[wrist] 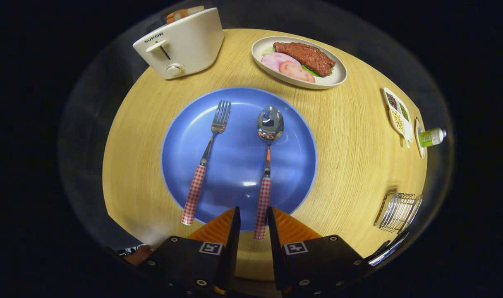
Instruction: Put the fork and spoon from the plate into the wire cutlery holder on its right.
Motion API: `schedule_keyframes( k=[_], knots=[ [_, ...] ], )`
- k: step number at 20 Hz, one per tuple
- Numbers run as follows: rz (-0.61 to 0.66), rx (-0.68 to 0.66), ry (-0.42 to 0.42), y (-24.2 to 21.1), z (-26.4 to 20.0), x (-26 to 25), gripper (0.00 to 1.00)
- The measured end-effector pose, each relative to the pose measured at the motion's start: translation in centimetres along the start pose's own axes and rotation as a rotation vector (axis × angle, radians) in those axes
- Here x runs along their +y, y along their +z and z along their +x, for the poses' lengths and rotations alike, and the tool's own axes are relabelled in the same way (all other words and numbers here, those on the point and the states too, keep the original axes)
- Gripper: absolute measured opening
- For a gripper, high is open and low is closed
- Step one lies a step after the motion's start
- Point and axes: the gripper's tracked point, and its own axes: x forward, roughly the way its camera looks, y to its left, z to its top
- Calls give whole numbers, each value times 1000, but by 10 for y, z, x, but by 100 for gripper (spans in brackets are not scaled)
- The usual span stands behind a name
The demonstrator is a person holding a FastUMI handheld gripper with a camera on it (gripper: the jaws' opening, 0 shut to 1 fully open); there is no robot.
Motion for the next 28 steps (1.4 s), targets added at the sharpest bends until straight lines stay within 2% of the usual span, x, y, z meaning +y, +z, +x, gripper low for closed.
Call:
schedule_keyframes(
  k=[5, 7, 12, 16, 19, 28],
  knots=[
    [3, 3, -11, 3, 2, -3, 17],
    [11, -7, 8, 5, -5, -5, 12],
    [13, -75, 10, 7, -38, -32, 11],
    [71, -143, 25, 6, -65, -62, 11],
    [102, -147, 70, 4, -62, -61, 11],
    [53, -156, 97, 6, -53, -47, 7]
  ],
)
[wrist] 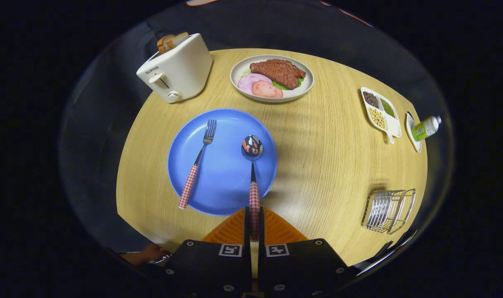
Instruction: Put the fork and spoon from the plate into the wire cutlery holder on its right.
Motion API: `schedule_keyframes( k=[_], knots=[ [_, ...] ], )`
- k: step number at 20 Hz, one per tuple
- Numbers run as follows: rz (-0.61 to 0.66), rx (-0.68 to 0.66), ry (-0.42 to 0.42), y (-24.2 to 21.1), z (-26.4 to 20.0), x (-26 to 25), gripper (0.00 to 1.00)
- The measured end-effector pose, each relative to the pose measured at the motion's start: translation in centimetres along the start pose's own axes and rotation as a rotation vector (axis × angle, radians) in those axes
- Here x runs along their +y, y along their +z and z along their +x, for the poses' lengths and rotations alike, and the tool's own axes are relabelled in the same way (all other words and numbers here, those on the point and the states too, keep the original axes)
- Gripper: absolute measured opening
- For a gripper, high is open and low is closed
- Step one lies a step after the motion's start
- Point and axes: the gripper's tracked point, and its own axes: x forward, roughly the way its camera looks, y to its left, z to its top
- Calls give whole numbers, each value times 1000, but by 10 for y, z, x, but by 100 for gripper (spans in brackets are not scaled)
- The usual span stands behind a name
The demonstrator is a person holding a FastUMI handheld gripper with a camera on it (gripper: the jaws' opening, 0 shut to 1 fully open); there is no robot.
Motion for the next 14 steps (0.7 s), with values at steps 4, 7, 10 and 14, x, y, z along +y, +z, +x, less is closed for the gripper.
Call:
schedule_keyframes(
  k=[4, 7, 10, 14],
  knots=[
    [19, -51, 22, 12, -10, 4, 7],
    [32, -79, 30, 17, -25, 1, 7],
    [42, -126, 12, 20, -49, -16, 7],
    [89, -184, -47, 16, -86, -62, 7]
  ],
)
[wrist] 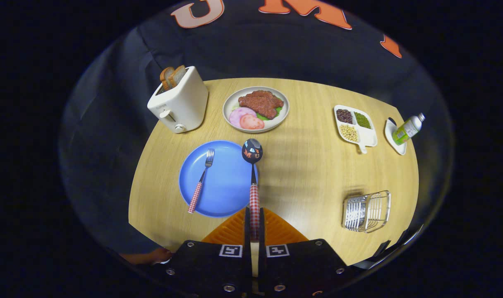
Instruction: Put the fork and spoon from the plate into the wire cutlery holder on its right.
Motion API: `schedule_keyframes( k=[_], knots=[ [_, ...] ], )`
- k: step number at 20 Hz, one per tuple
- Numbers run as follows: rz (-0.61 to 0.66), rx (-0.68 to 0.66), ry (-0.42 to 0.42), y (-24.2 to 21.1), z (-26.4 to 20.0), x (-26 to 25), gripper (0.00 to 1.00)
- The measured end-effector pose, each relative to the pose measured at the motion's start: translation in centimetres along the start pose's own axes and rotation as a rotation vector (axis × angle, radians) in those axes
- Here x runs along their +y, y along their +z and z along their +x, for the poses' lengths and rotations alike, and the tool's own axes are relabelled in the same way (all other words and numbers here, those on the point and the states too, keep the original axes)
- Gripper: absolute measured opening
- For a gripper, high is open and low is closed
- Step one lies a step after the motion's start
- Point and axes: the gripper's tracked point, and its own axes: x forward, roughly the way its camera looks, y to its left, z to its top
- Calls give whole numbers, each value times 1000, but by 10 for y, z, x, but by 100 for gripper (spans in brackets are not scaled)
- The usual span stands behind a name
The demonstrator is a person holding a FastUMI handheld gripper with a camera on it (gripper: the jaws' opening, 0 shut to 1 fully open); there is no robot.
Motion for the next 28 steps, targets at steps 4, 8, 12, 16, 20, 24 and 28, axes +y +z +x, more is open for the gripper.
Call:
schedule_keyframes(
  k=[4, 8, 12, 16, 20, 24, 28],
  knots=[
    [50, -20, -94, -9, -29, -63, 7],
    [88, -9, -175, -32, -52, -120, 7],
    [118, 25, -207, -59, -66, -152, 6],
    [111, 66, -218, -82, -73, -169, 7],
    [110, 126, -217, -101, -71, -186, 7],
    [74, 203, -205, -113, -67, -197, 7],
    [28, 267, -176, -111, -62, -205, 6]
  ],
)
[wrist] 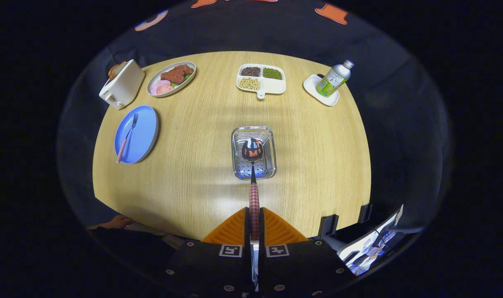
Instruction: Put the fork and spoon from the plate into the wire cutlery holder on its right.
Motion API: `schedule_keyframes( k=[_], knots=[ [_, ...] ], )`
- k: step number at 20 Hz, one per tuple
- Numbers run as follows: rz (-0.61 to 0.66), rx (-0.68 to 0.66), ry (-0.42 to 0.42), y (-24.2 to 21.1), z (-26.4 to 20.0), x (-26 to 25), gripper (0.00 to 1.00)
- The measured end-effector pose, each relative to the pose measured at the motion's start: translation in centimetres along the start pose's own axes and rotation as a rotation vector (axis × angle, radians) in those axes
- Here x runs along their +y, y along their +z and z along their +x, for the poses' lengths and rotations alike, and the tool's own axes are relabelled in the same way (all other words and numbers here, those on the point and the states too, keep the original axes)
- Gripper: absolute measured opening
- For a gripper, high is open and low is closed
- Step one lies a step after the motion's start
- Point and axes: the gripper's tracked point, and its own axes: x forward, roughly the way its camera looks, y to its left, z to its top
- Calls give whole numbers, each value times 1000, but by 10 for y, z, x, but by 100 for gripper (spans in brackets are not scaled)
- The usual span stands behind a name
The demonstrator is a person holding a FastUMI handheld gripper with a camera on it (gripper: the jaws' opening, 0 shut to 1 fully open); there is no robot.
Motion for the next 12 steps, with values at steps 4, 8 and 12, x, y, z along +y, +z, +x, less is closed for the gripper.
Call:
schedule_keyframes(
  k=[4, 8, 12],
  knots=[
    [-44, 91, 25, 6, 10, -4, 7],
    [-83, 156, 44, 16, 25, -4, 7],
    [-108, 178, 51, 29, 39, -3, 7]
  ],
)
